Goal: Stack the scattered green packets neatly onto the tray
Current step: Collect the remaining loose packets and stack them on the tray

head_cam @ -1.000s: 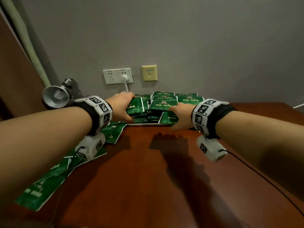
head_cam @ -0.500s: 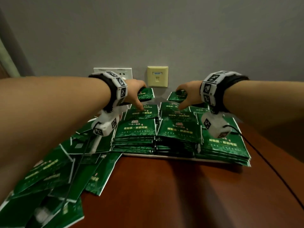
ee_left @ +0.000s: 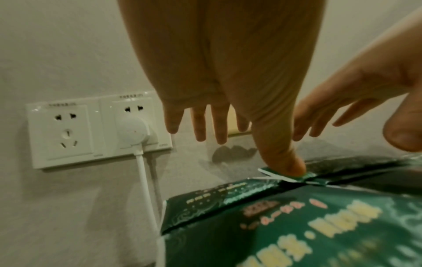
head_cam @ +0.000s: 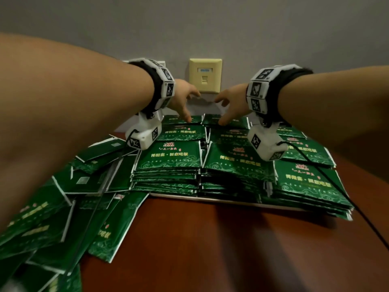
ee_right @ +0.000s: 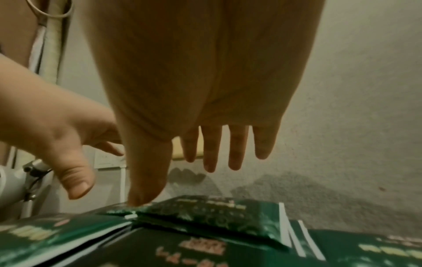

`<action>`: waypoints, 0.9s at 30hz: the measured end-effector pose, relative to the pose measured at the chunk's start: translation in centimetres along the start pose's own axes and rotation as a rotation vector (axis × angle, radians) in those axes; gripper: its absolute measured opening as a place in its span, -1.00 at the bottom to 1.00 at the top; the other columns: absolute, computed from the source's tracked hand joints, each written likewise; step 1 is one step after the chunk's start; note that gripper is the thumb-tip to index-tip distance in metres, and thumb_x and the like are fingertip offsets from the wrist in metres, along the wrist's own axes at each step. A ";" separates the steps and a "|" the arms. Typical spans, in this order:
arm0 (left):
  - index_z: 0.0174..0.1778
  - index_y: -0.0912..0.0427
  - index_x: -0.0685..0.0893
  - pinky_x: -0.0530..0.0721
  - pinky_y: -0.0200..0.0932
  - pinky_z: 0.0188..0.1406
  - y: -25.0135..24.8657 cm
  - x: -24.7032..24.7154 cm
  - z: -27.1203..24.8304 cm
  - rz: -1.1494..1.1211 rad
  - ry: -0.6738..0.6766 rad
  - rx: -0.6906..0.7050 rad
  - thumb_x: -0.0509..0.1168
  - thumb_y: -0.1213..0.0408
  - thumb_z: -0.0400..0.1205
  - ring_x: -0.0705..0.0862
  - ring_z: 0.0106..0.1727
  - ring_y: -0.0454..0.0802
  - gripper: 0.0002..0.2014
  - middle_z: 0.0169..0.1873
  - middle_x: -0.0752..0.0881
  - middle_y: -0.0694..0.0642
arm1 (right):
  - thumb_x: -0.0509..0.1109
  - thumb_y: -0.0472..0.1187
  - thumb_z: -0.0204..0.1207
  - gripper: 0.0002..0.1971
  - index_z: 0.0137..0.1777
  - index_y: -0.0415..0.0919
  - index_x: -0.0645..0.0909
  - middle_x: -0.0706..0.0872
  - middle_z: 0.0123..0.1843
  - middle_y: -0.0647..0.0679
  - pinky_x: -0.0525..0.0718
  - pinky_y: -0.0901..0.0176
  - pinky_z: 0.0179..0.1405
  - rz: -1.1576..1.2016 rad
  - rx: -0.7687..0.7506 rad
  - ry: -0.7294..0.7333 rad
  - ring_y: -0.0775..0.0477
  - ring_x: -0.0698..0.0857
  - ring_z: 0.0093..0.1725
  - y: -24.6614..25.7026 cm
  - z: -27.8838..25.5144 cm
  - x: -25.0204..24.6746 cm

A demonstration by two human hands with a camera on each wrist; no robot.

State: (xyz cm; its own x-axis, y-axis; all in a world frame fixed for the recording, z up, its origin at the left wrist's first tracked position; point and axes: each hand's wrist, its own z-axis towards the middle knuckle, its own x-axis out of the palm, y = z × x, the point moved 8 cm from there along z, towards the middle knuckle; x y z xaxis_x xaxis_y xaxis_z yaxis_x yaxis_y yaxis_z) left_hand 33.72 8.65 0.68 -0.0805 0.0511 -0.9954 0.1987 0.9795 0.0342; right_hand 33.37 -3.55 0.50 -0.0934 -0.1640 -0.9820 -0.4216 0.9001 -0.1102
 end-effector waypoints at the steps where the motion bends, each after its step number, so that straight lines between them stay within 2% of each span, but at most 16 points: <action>1: 0.64 0.05 0.26 0.43 0.08 0.51 0.0 -0.5 -0.7 0.000 -0.014 -0.007 0.57 0.12 0.42 0.47 0.50 0.13 -0.10 0.52 0.47 0.06 | 0.46 0.13 0.49 -0.18 0.68 -0.01 0.17 0.47 0.56 -0.02 0.46 -0.08 0.47 0.006 -0.004 -0.022 -0.15 0.51 0.47 0.2 -0.7 -0.4; 6: 0.60 0.07 0.34 0.52 -0.01 0.35 0.5 -2.8 -5.9 0.015 -0.072 -0.062 0.52 0.17 0.50 0.57 0.38 0.11 -0.23 0.45 0.54 0.09 | 0.41 0.10 0.55 -0.25 0.67 -0.07 0.19 0.50 0.54 -0.04 0.47 -0.03 0.47 0.009 -0.036 -0.054 -0.14 0.52 0.46 2.1 -5.3 -1.7; 10: 0.55 0.06 0.41 0.56 -0.03 0.26 -0.1 -2.5 -12.0 0.057 -0.082 -0.098 0.49 0.14 0.53 0.60 0.33 0.10 -0.33 0.39 0.59 0.09 | 0.43 0.09 0.54 -0.24 0.66 -0.11 0.22 0.48 0.55 -0.10 0.47 -0.04 0.46 0.017 -0.114 -0.073 -0.16 0.50 0.47 6.1 -9.8 -1.4; 13: 0.52 0.11 0.45 0.58 -0.04 0.26 -1.5 0.0 -17.5 0.076 -0.051 -0.092 0.49 0.12 0.53 0.60 0.32 0.14 -0.36 0.36 0.60 0.16 | 0.44 0.05 0.53 -0.29 0.63 -0.11 0.30 0.55 0.48 -0.10 0.56 0.04 0.32 0.033 -0.207 -0.072 -0.17 0.57 0.39 10.6 -14.0 0.1; 16: 0.47 0.10 0.49 0.60 0.02 0.25 -2.1 4.4 -23.2 0.108 -0.010 -0.129 0.46 0.07 0.53 0.59 0.30 0.22 -0.40 0.32 0.59 0.24 | 0.43 -0.02 0.52 -0.44 0.50 -0.15 0.47 0.65 0.34 -0.14 0.61 0.09 0.13 0.032 -0.276 -0.032 -0.19 0.66 0.24 15.2 -17.6 3.8; 19: 0.44 0.13 0.46 0.53 0.08 0.27 -1.1 8.9 -29.2 0.110 0.012 -0.303 0.37 0.06 0.56 0.48 0.37 0.31 -0.46 0.33 0.49 0.29 | 0.35 0.00 0.57 -0.51 0.45 -0.17 0.48 0.65 0.32 -0.15 0.65 0.01 0.20 -0.039 -0.325 0.080 -0.23 0.66 0.25 19.5 -21.2 8.3; 21: 0.41 0.17 0.42 0.48 0.16 0.35 0.2 12.1 -32.6 0.088 0.069 -0.435 0.35 0.03 0.57 0.42 0.40 0.37 -0.46 0.36 0.42 0.32 | 0.34 0.02 0.56 -0.53 0.43 -0.12 0.46 0.64 0.32 -0.12 0.59 0.02 0.22 -0.037 -0.361 0.083 -0.23 0.64 0.28 22.2 -23.3 10.0; 23: 0.39 0.17 0.41 0.47 0.24 0.38 1.3 14.6 -34.9 0.060 0.098 -0.534 0.30 -0.03 0.57 0.41 0.40 0.39 -0.45 0.37 0.40 0.33 | 0.33 0.13 0.50 -0.50 0.40 -0.03 0.47 0.64 0.34 -0.11 0.61 -0.08 0.25 -0.030 -0.359 0.083 -0.24 0.65 0.26 24.3 -24.3 11.5; 25: 0.45 0.17 0.39 0.43 0.26 0.42 2.1 16.0 -37.1 0.013 0.107 -0.621 0.24 -0.07 0.61 0.38 0.44 0.38 -0.44 0.43 0.36 0.34 | 0.28 0.18 0.50 -0.40 0.51 -0.01 0.38 0.57 0.44 -0.12 0.59 -0.20 0.30 -0.038 -0.347 0.076 -0.28 0.62 0.33 26.6 -25.1 12.4; 27: 0.50 0.17 0.36 0.39 0.25 0.46 2.3 16.7 -38.1 -0.007 0.124 -0.647 0.18 -0.06 0.64 0.34 0.47 0.35 -0.43 0.45 0.36 0.33 | 0.21 0.13 0.60 -0.36 0.65 0.01 0.20 0.37 0.61 -0.13 0.47 -0.23 0.44 -0.065 -0.333 0.065 -0.31 0.49 0.48 28.3 -25.3 12.8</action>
State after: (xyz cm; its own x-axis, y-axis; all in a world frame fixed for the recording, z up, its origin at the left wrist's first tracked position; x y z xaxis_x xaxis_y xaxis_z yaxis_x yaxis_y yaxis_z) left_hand -4.40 19.19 -12.45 -0.1993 0.0285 -0.9795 -0.4263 0.8975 0.1129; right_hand -2.61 9.56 -11.32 -0.1095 -0.2516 -0.9616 -0.6986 0.7077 -0.1056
